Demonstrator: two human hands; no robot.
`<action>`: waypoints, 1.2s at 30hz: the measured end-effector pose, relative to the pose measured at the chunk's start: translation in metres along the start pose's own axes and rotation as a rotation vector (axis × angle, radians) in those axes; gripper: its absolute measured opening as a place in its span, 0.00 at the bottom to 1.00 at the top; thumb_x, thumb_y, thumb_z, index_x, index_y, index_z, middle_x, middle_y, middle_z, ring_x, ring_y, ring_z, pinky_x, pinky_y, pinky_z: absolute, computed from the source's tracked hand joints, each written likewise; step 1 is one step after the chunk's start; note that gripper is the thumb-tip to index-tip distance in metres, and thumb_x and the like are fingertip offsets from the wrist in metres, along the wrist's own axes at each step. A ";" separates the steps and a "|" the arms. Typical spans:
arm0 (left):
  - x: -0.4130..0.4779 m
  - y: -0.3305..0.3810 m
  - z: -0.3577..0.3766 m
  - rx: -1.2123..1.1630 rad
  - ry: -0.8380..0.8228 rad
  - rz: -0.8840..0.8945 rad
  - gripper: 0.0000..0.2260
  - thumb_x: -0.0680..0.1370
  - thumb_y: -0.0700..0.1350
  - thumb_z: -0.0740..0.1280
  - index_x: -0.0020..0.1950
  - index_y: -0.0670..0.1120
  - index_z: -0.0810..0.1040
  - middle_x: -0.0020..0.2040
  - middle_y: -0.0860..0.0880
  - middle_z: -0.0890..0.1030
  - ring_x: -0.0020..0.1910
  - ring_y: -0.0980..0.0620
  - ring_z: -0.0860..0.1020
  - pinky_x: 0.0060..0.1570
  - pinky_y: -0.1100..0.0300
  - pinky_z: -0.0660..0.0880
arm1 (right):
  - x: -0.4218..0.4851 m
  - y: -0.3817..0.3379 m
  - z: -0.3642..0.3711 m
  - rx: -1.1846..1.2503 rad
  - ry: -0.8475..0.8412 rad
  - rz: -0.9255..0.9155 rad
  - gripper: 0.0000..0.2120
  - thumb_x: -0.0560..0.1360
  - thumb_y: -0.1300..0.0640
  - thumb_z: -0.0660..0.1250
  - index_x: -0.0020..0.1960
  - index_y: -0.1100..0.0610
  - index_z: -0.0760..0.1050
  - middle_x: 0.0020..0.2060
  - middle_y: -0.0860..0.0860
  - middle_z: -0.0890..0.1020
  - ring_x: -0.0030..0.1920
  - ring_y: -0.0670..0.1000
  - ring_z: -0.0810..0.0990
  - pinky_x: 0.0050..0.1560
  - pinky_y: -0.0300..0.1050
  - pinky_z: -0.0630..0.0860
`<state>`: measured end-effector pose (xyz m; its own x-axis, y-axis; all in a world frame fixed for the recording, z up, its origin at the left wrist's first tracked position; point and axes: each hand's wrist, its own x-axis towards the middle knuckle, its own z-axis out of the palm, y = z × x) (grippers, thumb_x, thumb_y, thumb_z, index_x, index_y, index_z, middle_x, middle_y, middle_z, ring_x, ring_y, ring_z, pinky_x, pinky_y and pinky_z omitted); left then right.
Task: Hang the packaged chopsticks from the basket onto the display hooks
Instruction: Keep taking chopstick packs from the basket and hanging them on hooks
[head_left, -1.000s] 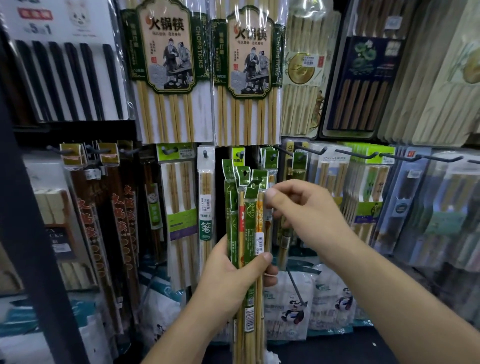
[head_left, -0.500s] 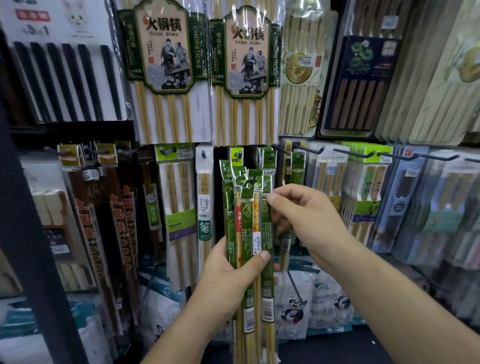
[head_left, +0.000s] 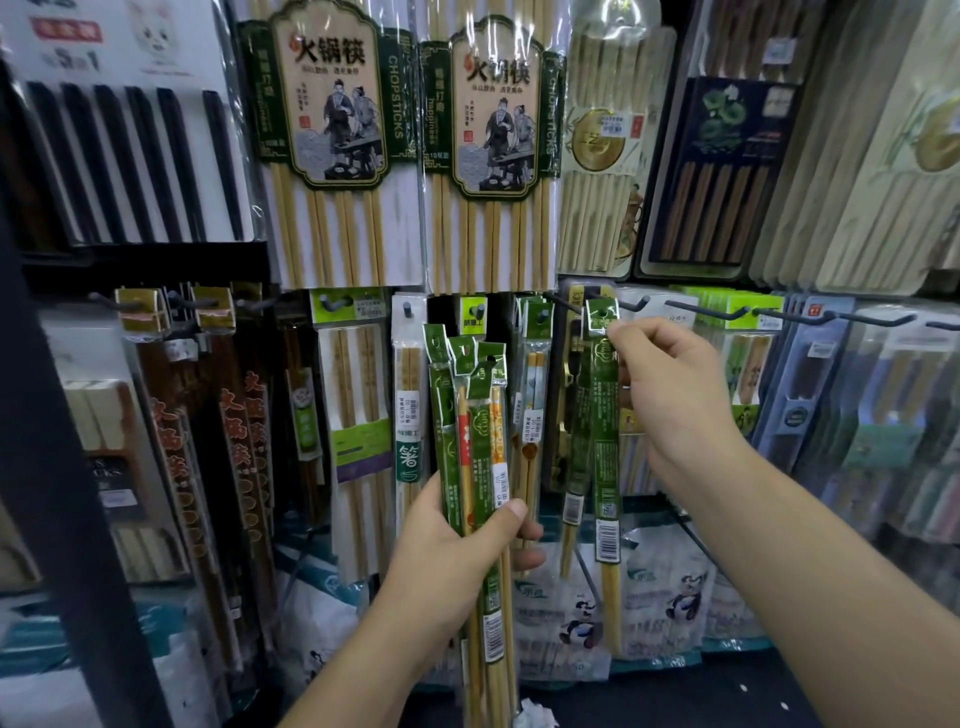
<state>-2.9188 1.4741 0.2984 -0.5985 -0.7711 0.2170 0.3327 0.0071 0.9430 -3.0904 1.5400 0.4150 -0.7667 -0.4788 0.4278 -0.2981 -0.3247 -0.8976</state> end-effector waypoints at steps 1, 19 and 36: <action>0.000 0.000 0.000 0.003 -0.001 -0.003 0.12 0.78 0.38 0.73 0.59 0.47 0.77 0.45 0.42 0.87 0.45 0.42 0.87 0.43 0.52 0.85 | 0.000 0.001 0.000 -0.001 0.003 0.004 0.11 0.79 0.55 0.70 0.37 0.52 0.79 0.26 0.39 0.72 0.36 0.46 0.71 0.46 0.45 0.71; -0.001 0.003 0.000 0.027 -0.031 0.041 0.13 0.76 0.38 0.75 0.46 0.59 0.82 0.41 0.44 0.86 0.41 0.45 0.86 0.42 0.52 0.85 | 0.007 0.021 -0.001 -0.018 0.065 0.034 0.11 0.79 0.51 0.71 0.41 0.55 0.79 0.36 0.50 0.78 0.36 0.44 0.76 0.45 0.43 0.73; -0.001 0.004 -0.001 0.051 -0.038 0.067 0.10 0.70 0.48 0.80 0.45 0.60 0.83 0.47 0.50 0.88 0.46 0.51 0.87 0.41 0.63 0.83 | -0.034 0.006 0.015 -0.069 -0.254 -0.069 0.09 0.79 0.55 0.69 0.40 0.51 0.82 0.36 0.57 0.80 0.37 0.51 0.76 0.39 0.48 0.75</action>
<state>-2.9165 1.4743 0.3016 -0.6035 -0.7433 0.2885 0.3358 0.0911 0.9375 -3.0576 1.5419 0.3963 -0.5788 -0.6494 0.4932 -0.3896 -0.3111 -0.8668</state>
